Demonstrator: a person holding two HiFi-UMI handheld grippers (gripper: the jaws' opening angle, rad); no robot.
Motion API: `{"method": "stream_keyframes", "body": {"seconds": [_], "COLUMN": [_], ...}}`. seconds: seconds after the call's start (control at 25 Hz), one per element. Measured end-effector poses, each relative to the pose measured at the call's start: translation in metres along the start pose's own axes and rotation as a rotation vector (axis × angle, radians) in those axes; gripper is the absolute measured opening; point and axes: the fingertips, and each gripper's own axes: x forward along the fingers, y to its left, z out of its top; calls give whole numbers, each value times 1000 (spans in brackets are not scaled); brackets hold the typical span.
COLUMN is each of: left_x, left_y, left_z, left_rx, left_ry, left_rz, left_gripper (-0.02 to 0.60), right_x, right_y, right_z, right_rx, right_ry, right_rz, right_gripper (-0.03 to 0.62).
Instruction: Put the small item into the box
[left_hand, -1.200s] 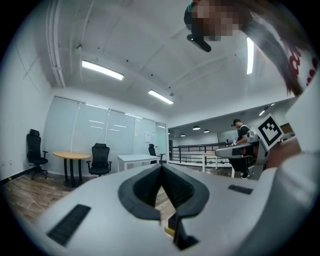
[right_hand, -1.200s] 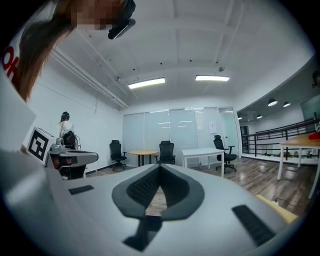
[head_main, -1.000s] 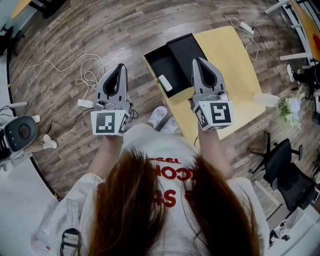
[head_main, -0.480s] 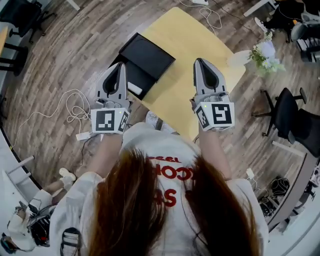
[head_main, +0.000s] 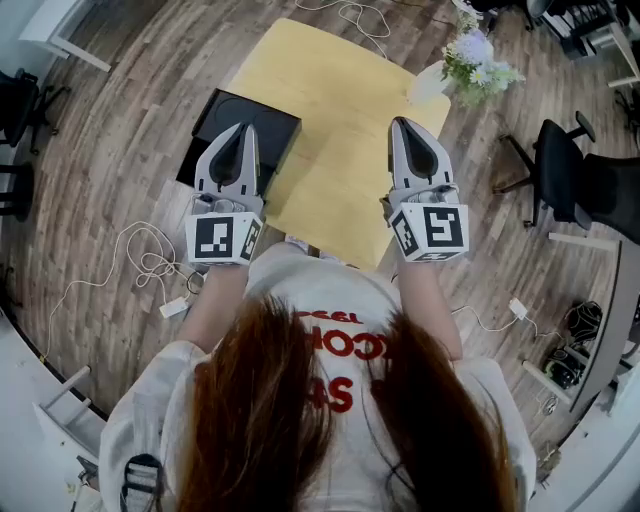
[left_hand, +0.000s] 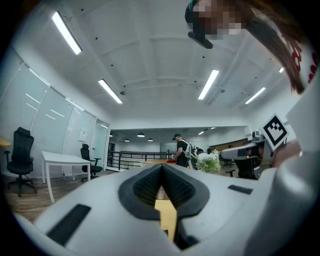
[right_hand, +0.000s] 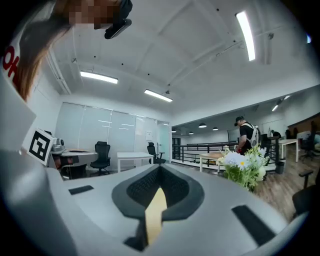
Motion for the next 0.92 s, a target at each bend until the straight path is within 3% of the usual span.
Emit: {"method": "stream_keyframes", "body": {"seconds": [0.92], "left_x": [11], "left_y": [-7], "left_z": [5], "left_rx": [8], "left_ry": [-21], "left_rz": [-23], "left_gripper": [6], "right_x": [-8], "right_y": [-6], "right_z": [4], "right_rx": [-4], "right_ry": [-26], "right_rz": [-32], "right_gripper": [5]}}
